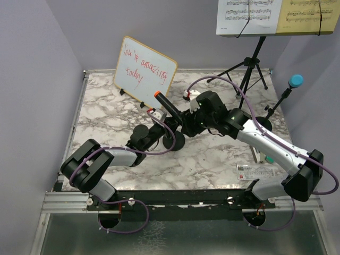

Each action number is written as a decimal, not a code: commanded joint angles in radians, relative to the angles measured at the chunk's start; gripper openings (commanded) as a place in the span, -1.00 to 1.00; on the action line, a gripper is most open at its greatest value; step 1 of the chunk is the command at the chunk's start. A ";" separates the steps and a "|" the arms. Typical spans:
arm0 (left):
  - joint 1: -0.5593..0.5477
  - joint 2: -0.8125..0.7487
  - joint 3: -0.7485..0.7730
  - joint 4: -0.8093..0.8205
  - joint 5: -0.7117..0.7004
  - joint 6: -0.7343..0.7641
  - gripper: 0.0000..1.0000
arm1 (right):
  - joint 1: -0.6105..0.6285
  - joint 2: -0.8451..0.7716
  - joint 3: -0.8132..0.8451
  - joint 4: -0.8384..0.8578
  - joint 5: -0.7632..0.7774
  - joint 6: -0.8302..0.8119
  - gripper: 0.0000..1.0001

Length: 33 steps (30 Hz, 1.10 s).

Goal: Pack up the instrument practice props
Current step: Remove the microphone from the microphone stand.

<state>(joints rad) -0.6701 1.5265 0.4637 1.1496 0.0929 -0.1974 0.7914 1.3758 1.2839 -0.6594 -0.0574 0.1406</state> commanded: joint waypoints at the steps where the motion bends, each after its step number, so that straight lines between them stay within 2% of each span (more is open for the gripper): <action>1: 0.163 -0.035 -0.006 -0.089 -0.411 -0.025 -1.00 | 0.009 -0.087 -0.060 -0.336 -0.097 -0.013 -0.99; 11: 0.177 -0.052 -0.017 -0.110 -0.436 -0.019 -1.00 | 0.009 -0.129 -0.098 -0.330 -0.141 -0.025 -0.99; 16: 0.177 -0.054 -0.014 -0.110 -0.387 -0.022 -1.00 | 0.009 -0.164 -0.122 -0.317 -0.170 -0.023 -0.99; 22: 0.177 -0.063 -0.026 -0.110 -0.401 -0.019 -1.00 | 0.009 -0.204 -0.142 -0.313 -0.182 -0.012 -0.99; 29: 0.176 -0.089 -0.037 -0.127 -0.510 -0.024 -1.00 | 0.010 -0.240 -0.171 -0.296 -0.208 0.005 -0.98; 33: 0.177 -0.098 -0.043 -0.128 -0.504 -0.005 -1.00 | 0.009 -0.260 -0.170 -0.292 -0.223 0.008 -0.99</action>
<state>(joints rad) -0.5694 1.4376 0.4355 1.0809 -0.1020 -0.2363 0.7853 1.1667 1.1355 -0.7528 -0.1532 0.1345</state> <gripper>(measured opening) 0.320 0.569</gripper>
